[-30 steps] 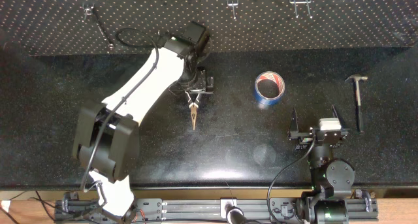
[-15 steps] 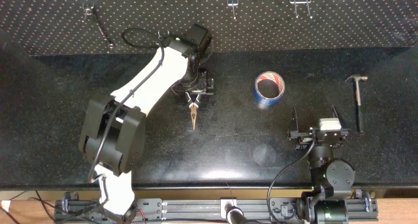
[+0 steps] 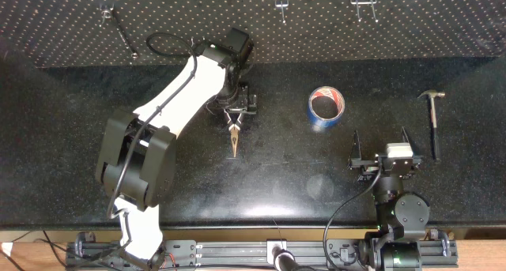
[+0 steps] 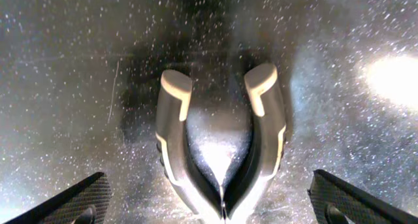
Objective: Place Tools Onto Pegboard
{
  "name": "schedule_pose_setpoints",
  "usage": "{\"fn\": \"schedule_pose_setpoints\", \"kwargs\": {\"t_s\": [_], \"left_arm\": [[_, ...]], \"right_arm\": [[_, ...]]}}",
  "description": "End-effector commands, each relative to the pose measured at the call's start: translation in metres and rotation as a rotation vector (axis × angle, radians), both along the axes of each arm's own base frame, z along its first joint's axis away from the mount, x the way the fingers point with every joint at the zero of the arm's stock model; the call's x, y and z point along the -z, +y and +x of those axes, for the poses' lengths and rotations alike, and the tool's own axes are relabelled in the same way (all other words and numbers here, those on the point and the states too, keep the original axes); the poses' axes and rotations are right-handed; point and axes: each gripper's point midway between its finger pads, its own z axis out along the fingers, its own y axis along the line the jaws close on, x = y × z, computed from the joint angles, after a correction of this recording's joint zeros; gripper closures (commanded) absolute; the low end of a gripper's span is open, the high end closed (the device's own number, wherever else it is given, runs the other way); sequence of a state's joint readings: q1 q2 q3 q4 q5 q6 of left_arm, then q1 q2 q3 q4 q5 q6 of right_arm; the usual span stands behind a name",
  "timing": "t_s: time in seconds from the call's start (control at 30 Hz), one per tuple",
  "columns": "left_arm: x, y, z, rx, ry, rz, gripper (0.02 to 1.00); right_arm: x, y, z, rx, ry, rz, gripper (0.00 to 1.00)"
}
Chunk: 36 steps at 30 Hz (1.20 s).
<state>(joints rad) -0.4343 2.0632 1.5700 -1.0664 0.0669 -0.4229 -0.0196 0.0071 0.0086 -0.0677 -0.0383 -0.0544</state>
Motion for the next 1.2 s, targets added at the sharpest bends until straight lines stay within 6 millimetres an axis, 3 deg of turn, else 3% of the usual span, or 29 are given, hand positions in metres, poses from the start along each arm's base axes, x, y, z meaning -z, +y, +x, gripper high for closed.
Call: {"fn": "schedule_pose_setpoints", "kwargs": {"t_s": [0.03,0.43,0.57,0.63,0.7,0.73,0.97,1.2], "left_arm": [[0.0132,0.0017,0.0061,0.012,0.005,0.026,0.038],[0.0221,-0.0014,0.0137,0.003,-0.012,0.019,0.051],[0.0220,-0.0015,0.0139,0.003,-0.013,0.018,0.277],[0.0220,-0.0019,0.0139,0.004,-0.013,0.017,0.354],[0.0220,-0.0029,0.0144,0.003,-0.015,0.012,0.360],[0.0220,-0.0031,0.0145,-0.001,-0.015,0.012,0.424],[0.0219,-0.0043,0.0148,0.000,-0.015,0.005,0.529],[0.0191,-0.0045,0.0148,0.000,-0.019,0.002,0.566]], "right_arm": [[0.0014,-0.0017,-0.0001,0.008,0.001,-0.003,0.025],[0.0014,-0.0017,-0.0001,0.008,0.001,-0.003,0.025],[0.0014,-0.0017,-0.0001,0.008,0.001,-0.003,0.029],[0.0014,-0.0017,-0.0001,0.008,0.001,-0.003,0.027],[0.0014,-0.0017,-0.0001,0.008,0.001,-0.003,0.027],[0.0014,-0.0017,-0.0001,0.008,0.001,-0.003,0.027],[0.0014,-0.0017,-0.0001,0.008,0.001,-0.003,0.025],[0.0014,-0.0017,-0.0001,0.008,0.001,-0.003,0.025]]}}
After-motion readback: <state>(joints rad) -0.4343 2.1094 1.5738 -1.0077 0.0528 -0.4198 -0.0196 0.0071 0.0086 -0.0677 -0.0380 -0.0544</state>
